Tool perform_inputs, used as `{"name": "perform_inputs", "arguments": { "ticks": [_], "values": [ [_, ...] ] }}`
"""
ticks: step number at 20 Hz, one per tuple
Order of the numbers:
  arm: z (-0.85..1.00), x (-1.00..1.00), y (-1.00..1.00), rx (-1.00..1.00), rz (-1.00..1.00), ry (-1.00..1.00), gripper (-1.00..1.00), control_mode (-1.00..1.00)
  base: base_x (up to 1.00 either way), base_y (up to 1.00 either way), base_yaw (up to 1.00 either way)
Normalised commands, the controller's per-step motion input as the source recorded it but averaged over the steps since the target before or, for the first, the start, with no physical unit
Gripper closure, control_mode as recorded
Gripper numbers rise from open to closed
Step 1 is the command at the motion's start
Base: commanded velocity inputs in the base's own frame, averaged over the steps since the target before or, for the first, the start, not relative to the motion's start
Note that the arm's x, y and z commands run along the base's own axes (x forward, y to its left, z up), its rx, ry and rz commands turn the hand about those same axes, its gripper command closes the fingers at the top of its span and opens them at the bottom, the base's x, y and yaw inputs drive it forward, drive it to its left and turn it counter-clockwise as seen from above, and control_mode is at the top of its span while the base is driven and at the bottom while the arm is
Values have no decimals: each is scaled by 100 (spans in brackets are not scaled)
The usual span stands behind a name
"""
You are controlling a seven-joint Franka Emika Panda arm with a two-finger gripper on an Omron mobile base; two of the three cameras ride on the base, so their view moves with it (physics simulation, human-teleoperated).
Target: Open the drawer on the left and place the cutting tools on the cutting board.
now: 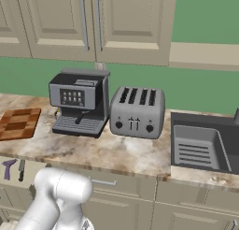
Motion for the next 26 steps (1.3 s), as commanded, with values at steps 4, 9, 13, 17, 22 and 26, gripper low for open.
{"name": "perform_inputs", "arguments": {
  "ticks": [4, 9, 13, 17, 22, 26],
  "values": [
    [0, 0, 0, 0, 0, 0, -100, -100, 0, 0, 0],
    [0, -10, 0, 0, 0, 0, -100, -100, 0, 0, 0],
    [3, -49, 0, 0, 0, -1, -100, -100, 0, 0, 0],
    [28, -56, 0, 0, 0, 0, -100, -100, 0, 0, 0],
    [49, -64, 0, 0, 0, 0, -100, -100, 0, 0, 0],
    [57, -63, 0, 0, 0, 0, -100, -100, 0, 0, 0]
  ]
}}
